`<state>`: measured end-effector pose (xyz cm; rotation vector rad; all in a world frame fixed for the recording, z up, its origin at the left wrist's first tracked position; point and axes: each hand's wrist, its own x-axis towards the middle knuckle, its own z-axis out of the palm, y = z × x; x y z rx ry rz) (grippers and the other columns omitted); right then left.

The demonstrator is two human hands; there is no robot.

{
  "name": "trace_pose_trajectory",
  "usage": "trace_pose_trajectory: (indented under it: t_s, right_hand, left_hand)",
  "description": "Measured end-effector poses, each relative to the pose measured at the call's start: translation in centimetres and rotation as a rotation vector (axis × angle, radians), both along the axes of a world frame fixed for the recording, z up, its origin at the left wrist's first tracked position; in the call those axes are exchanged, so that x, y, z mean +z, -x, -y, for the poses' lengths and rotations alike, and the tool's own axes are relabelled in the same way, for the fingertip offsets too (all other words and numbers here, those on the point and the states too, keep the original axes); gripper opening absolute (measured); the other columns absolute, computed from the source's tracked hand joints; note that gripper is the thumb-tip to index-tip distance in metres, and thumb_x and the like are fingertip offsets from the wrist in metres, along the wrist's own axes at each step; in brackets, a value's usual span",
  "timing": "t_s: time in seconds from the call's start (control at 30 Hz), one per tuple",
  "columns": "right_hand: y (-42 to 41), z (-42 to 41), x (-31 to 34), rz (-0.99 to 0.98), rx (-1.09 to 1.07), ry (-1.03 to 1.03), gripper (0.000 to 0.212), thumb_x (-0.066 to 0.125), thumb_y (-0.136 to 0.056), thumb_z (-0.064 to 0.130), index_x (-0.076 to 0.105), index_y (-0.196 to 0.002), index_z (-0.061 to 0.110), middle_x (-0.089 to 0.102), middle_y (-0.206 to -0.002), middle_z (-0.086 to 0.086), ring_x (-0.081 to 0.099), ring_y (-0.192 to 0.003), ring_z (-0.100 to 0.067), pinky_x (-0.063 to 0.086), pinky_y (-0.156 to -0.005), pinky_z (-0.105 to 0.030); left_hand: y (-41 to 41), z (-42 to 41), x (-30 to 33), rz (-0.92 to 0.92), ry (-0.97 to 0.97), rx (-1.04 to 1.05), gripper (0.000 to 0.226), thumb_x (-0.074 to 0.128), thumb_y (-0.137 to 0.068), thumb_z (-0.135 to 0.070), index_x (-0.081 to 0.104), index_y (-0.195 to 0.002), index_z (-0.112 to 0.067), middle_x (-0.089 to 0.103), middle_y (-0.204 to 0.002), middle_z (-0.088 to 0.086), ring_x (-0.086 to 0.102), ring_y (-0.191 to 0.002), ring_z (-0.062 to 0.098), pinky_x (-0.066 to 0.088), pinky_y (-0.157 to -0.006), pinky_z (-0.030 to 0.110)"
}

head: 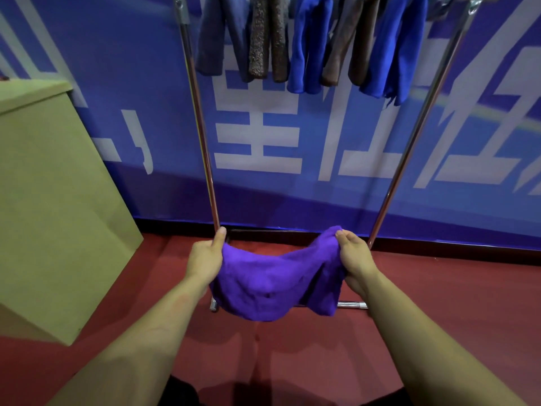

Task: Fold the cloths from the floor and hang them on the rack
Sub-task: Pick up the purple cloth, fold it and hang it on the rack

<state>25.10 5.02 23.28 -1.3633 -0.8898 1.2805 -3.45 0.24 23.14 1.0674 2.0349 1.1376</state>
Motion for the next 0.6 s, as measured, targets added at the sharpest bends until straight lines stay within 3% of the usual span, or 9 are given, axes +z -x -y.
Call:
trace_pose_trajectory:
  t_s: [0.07, 0.13, 0.2, 0.27, 0.37, 0.47, 0.6]
  right_hand:
    - [-0.3, -0.2, 0.1, -0.055, -0.049, 0.029, 0.023, 0.047, -0.104, 0.015, 0.065, -0.089, 0.011, 0.065, -0.088, -0.013, 0.057, -0.086, -0.026, 0.05, -0.078, -0.038]
    - [-0.8, -0.6, 0.0, -0.216, -0.042, 0.095, 0.021, 0.051, -0.102, 0.018, 0.069, -0.102, 0.007, 0.068, -0.103, -0.018, 0.062, -0.096, -0.03, 0.052, -0.091, -0.043]
    - [-1.1, -0.7, 0.7, -0.421, 0.015, 0.149, 0.032, 0.054, -0.1, 0.017, 0.061, -0.125, -0.002, 0.066, -0.114, -0.021, 0.064, -0.104, -0.033, 0.052, -0.097, -0.045]
    - [-1.4, -0.6, 1.5, -0.484, 0.036, 0.138, 0.038, 0.055, -0.097, 0.002, 0.053, -0.134, 0.01, 0.069, -0.109, -0.019, 0.068, -0.095, -0.029, 0.056, -0.086, -0.041]
    - [-1.9, -0.3, 1.5, -0.255, 0.061, 0.049, 0.047, 0.058, -0.096, -0.005, 0.054, -0.134, 0.023, 0.072, -0.083, -0.013, 0.067, -0.077, -0.022, 0.057, -0.077, -0.036]
    - [-2.4, -0.4, 0.9, 0.014, 0.065, -0.063, 0.045, 0.07, -0.093, 0.01, 0.059, -0.137, 0.016, 0.07, -0.086, -0.017, 0.063, -0.08, -0.024, 0.054, -0.084, -0.041]
    - [-2.7, -0.2, 1.7, 0.149, -0.069, -0.168, 0.021, 0.076, -0.089, 0.022, 0.077, -0.108, 0.013, 0.078, -0.098, -0.007, 0.07, -0.09, -0.018, 0.055, -0.092, -0.037]
  left_hand:
    - [0.2, -0.2, 0.1, 0.056, -0.023, 0.073, 0.059, 0.048, -0.099, -0.055, 0.038, -0.057, -0.016, 0.04, -0.056, 0.001, 0.035, -0.057, 0.022, 0.027, -0.053, 0.038]
    - [0.3, -0.6, -0.2, 0.249, -0.075, 0.108, 0.056, 0.052, -0.099, -0.052, 0.044, -0.057, -0.015, 0.045, -0.058, 0.002, 0.038, -0.057, 0.02, 0.03, -0.054, 0.035]
    - [0.5, -1.0, -0.3, 0.588, -0.138, 0.108, 0.038, 0.06, -0.099, -0.038, 0.063, -0.07, -0.013, 0.062, -0.073, 0.011, 0.055, -0.067, 0.021, 0.048, -0.067, 0.035]
    - [0.7, -1.2, -0.2, 0.813, -0.191, 0.038, 0.016, 0.06, -0.098, -0.016, 0.069, -0.09, -0.006, 0.071, -0.089, 0.018, 0.068, -0.078, 0.025, 0.056, -0.082, 0.037]
    - [0.7, -1.0, 0.2, 0.766, -0.236, -0.044, 0.017, 0.056, -0.098, -0.005, 0.07, -0.106, 0.0, 0.075, -0.097, 0.016, 0.074, -0.083, 0.022, 0.06, -0.082, 0.032]
    - [1.1, -0.9, 0.1, 0.685, -0.31, 0.01, 0.015, 0.063, -0.097, -0.011, 0.074, -0.105, -0.006, 0.074, -0.109, 0.019, 0.07, -0.103, 0.03, 0.054, -0.098, 0.04]
    - [1.8, -1.0, -0.1, 0.621, -0.35, 0.024, 0.021, 0.073, -0.09, -0.026, 0.077, -0.102, -0.01, 0.075, -0.109, 0.015, 0.067, -0.112, 0.032, 0.049, -0.106, 0.05]
